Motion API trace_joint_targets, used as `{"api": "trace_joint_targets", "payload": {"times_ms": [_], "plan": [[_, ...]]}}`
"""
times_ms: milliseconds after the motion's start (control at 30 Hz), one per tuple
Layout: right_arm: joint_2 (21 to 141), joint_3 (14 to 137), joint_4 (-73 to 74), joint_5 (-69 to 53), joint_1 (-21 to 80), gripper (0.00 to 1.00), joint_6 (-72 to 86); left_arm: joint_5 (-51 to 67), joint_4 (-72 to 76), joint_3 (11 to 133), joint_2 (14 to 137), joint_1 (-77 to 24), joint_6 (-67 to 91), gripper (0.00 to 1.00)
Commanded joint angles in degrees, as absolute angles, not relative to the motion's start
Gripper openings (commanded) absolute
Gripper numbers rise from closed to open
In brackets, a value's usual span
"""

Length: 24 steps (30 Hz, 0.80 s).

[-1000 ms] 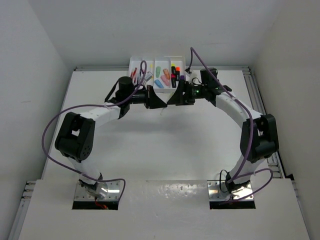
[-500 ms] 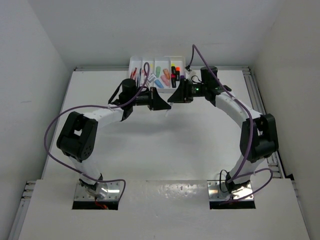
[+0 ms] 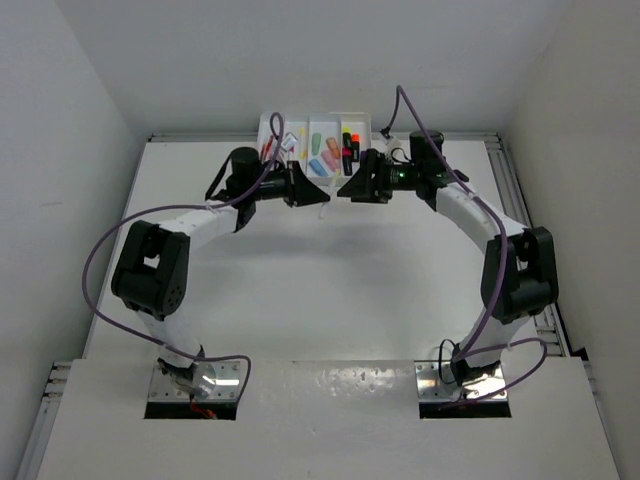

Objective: Sort the stationery into containers
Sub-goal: Place the stationery into the container

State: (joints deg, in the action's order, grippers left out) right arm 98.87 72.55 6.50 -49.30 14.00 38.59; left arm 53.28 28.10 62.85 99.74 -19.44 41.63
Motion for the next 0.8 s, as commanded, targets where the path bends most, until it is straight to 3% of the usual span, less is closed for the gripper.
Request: {"api": "trace_joint_targets", "payload": {"times_ms": [0,133,467,767], "plan": [[97.2,73.0,6.1,-48.2,12.1,0.73,37.8,48.1,21.4,72.4,101.9,-16.9,34.3,0.00],[95.4,71.9,6.8,-47.5,9.4,0.73,36.5,30.2,4.8,85.2,107.5,-14.3,23.7,0.00],[91.0,65.1,7.7,-47.4,4.6,0.74,33.5,2.8,1.0,113.0,131.8,-13.3,20.9,0.00],[90.4,65.5,10.1,-45.7,3.6,0.75,31.3,0.8,3.2,120.8,142.6,-14.8,18.9,0.00]]}}
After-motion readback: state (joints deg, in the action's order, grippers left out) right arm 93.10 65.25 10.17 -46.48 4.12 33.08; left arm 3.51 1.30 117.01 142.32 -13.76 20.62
